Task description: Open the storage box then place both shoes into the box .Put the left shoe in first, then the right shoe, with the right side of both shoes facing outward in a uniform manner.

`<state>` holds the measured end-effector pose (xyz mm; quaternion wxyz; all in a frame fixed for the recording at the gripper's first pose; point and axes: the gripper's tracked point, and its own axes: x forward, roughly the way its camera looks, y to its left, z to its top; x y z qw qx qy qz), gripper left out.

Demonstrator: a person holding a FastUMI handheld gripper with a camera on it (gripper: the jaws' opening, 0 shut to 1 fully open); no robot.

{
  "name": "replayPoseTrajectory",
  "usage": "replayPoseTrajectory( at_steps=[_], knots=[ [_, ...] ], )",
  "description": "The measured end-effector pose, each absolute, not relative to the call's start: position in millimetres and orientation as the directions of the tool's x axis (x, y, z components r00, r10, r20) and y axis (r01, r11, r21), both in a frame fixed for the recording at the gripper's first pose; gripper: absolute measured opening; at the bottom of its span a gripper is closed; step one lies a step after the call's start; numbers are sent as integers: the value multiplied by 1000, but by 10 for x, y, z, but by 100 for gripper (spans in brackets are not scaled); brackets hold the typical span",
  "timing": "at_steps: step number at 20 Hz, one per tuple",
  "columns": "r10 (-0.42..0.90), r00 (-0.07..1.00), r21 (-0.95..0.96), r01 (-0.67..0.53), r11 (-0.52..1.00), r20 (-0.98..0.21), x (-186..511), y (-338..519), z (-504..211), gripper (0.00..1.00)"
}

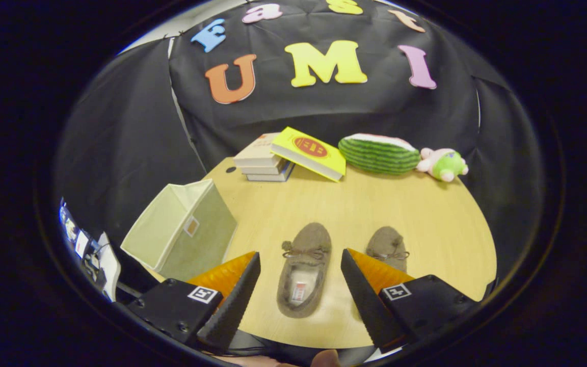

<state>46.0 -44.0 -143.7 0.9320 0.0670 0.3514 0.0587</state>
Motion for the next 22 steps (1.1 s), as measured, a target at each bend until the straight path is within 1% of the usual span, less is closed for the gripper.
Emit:
replayPoseTrajectory(
  at_steps=[7,10,12,16,20,22],
  knots=[
    [123,566,134,-23,991,-815,614,-625,-2169,100],
    [152,474,172,0,985,-867,597,-622,-2425,99],
    [160,439,183,9,983,-884,624,-632,-2520,99],
    [170,405,203,41,978,-899,705,-626,-2650,81],
    [197,340,238,83,968,-920,697,-564,-2804,47],
    [194,333,239,98,966,-923,686,-573,-2824,27]
  ],
)
